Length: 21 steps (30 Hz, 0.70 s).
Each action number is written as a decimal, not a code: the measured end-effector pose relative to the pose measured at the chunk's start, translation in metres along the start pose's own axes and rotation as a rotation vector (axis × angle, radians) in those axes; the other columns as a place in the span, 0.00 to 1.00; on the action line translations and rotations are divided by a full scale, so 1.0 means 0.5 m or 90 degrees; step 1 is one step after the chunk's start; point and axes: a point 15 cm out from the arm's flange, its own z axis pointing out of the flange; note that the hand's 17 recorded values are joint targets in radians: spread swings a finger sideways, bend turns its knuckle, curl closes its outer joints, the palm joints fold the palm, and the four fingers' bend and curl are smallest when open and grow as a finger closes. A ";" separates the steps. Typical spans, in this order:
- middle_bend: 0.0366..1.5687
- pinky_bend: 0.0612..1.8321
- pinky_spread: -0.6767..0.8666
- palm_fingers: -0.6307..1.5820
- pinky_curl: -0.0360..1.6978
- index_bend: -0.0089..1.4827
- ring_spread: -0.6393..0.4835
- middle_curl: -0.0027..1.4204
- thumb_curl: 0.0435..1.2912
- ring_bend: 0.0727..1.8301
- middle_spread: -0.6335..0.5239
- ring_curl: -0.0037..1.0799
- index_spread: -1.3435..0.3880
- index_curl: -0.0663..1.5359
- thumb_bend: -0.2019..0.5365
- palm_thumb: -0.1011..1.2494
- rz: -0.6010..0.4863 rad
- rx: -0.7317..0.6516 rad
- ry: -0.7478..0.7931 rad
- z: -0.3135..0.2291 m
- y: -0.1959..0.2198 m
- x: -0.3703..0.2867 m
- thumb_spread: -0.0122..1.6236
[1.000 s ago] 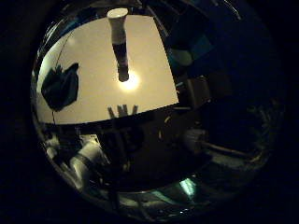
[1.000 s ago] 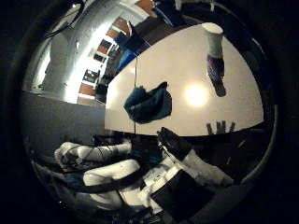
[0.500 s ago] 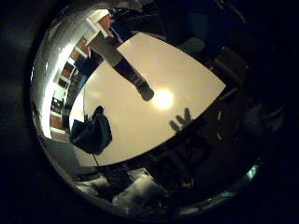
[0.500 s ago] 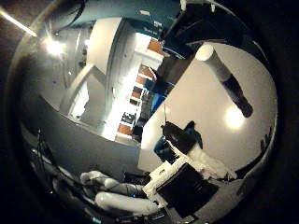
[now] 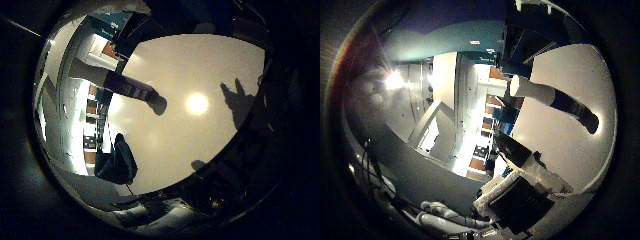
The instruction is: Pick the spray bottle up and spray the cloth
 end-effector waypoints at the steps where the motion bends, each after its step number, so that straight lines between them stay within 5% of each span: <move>1: 0.16 0.44 0.73 0.35 0.02 0.11 0.79 0.25 0.25 0.19 0.73 0.26 0.70 0.22 0.24 0.58 0.004 -0.002 -0.004 0.006 0.001 0.005 0.63; 21: 0.13 0.37 0.71 0.33 0.03 0.11 0.81 0.24 0.24 0.13 0.76 0.24 0.73 0.24 0.24 0.58 0.002 -0.055 -0.006 0.149 0.001 0.041 0.62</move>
